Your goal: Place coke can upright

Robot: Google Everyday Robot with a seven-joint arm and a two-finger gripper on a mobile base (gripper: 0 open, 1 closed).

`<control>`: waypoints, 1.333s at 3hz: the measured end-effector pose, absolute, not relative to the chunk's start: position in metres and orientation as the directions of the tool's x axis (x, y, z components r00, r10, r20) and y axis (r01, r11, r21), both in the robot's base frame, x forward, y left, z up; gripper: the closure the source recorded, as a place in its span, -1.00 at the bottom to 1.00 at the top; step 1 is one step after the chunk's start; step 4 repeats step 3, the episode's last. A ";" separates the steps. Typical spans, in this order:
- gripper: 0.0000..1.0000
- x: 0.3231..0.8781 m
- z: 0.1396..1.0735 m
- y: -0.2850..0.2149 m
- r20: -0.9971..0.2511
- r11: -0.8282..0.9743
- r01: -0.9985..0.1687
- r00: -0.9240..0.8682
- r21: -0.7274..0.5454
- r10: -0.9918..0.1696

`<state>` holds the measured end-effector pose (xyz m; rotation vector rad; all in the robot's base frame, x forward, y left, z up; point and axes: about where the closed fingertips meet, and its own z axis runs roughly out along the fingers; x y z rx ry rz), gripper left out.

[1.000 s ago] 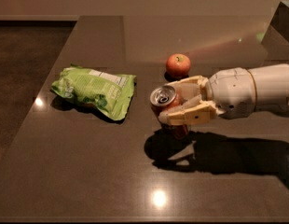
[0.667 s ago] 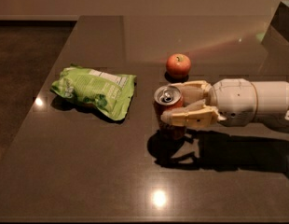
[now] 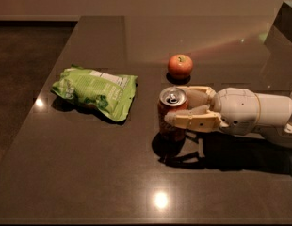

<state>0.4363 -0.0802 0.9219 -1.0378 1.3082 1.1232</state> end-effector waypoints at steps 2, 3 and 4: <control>-1.00 0.435 0.921 -0.078 -0.999 0.221 -0.975 -0.028 0.035 0.038; -1.00 0.435 0.921 -0.078 -0.999 0.220 -0.975 -0.028 0.035 0.038; -1.00 0.435 0.921 -0.078 -0.999 0.220 -0.975 -0.028 0.035 0.038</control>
Offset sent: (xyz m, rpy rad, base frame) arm -0.0005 -0.0014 -0.0022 0.0115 -0.0137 -0.0470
